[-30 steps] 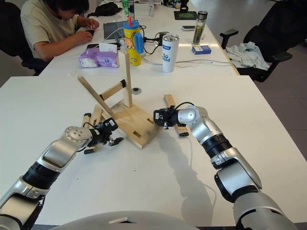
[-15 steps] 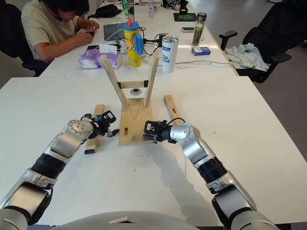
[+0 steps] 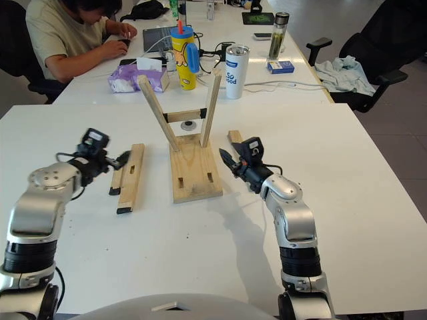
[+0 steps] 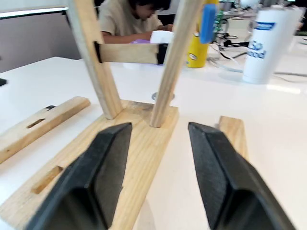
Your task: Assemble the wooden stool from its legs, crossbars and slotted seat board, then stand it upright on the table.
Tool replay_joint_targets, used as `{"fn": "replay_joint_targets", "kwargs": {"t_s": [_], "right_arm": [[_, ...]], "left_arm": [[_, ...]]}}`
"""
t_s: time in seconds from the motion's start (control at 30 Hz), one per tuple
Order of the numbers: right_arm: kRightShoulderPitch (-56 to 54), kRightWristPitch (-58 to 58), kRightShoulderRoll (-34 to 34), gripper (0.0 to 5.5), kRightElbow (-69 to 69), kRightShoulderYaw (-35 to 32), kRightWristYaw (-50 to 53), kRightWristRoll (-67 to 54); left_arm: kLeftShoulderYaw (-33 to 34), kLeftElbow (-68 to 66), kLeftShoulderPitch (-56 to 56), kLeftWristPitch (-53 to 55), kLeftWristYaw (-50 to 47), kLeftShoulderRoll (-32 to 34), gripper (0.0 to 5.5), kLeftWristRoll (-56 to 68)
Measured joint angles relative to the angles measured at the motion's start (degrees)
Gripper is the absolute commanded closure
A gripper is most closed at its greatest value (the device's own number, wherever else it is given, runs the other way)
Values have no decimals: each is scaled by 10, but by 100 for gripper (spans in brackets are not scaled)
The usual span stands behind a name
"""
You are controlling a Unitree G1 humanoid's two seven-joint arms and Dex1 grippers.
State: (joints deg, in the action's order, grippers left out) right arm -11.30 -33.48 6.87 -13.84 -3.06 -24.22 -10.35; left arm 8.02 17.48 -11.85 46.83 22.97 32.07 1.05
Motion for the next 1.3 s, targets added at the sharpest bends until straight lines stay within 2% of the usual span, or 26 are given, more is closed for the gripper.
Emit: {"fn": "replay_joint_targets", "kwargs": {"t_s": [0.13, 0.27, 1.0, 1.3], "right_arm": [[-8, -39, -11, 331, 13, -17, 62, 1], [-11, -12, 0, 331, 32, -17, 55, -2], [-14, -10, 6, 331, 38, -4, 59, -37], [-19, -14, 6, 331, 37, 0, 68, -42]], "left_arm": [[29, -62, 6, -17, -19, -30, 156, 20], [43, -113, 7, -25, -25, -61, 156, 50], [45, -183, 33, -24, -54, -95, 156, 84], [35, -215, 32, -64, -54, -90, 278, 81]]}}
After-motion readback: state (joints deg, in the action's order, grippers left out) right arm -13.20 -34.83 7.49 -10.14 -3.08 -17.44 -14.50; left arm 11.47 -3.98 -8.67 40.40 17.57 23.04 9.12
